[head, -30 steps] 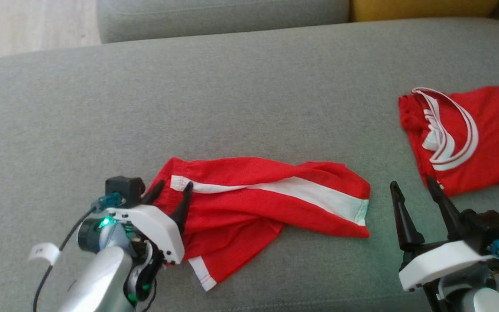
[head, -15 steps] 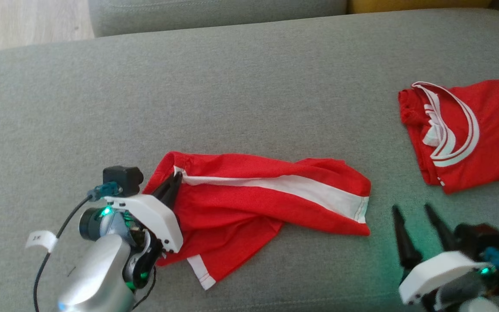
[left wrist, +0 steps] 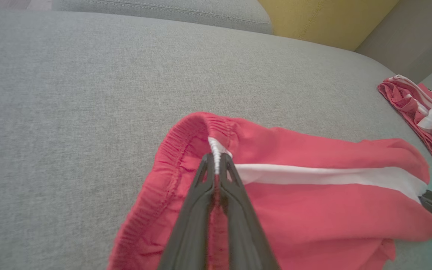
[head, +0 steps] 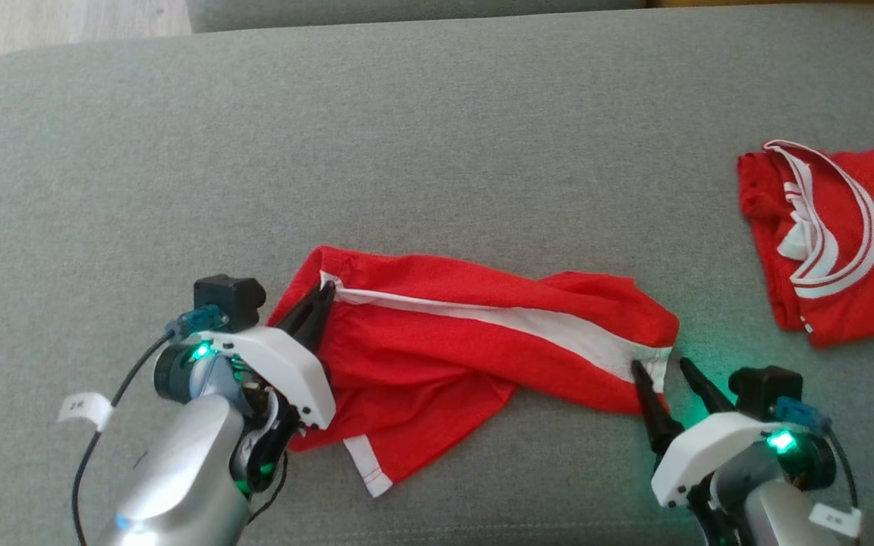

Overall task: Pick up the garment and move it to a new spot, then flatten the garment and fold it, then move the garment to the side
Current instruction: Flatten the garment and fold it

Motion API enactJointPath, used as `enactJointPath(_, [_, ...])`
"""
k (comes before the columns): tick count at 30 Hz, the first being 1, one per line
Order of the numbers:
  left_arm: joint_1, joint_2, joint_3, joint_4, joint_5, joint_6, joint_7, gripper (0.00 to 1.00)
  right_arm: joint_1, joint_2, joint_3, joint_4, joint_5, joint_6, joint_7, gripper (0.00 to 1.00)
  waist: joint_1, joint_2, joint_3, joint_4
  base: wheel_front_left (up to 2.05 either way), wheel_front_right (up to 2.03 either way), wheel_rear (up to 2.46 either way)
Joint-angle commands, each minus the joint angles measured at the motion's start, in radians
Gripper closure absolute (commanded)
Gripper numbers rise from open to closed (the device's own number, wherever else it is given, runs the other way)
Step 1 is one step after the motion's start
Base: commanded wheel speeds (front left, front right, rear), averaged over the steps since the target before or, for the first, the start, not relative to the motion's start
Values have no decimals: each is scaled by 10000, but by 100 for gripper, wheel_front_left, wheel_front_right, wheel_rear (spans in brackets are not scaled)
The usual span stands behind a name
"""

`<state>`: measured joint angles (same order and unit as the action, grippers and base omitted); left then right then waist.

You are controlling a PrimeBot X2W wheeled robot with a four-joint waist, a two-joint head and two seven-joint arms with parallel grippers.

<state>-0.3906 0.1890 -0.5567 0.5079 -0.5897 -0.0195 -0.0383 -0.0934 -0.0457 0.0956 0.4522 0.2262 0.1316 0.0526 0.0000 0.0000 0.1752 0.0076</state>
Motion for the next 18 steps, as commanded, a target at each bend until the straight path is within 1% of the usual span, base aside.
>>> enactJointPath(1, [-501, 153, 309, -252, 87, -58, -115, 100, -189, -45, 292, -43, -45, -9, 70, 69, 0, 0, 6, 32, 0, 0, 0])
enactJointPath(2, [-506, 138, 303, -251, 80, -64, -149, 100, -250, -45, 324, 120, -35, -9, 84, 100, 0, 0, 8, 62, 0, 0, 0])
enactJointPath(5, [-509, 152, 308, -312, 105, -55, -337, 100, -336, -45, 327, 251, -43, -9, -78, 100, 0, 0, -23, 114, 0, 0, 0])
enactJointPath(9, [-483, 327, 414, -691, 242, 106, -736, 100, -336, -102, 206, -343, -106, -9, -407, 100, 0, 0, -118, 76, 0, 0, 0])
enactJointPath(13, [-499, 685, 572, -1530, 383, 317, -851, 100, -450, -384, 7, -1688, -153, -9, -470, 100, 0, 0, -321, 6, 0, 0, 0])
enactJointPath(18, [-809, 1312, 686, -2982, 741, 609, -479, 100, -932, -868, -433, -3977, -324, -9, 57, 100, 0, 0, -776, 14, 0, 0, 0])
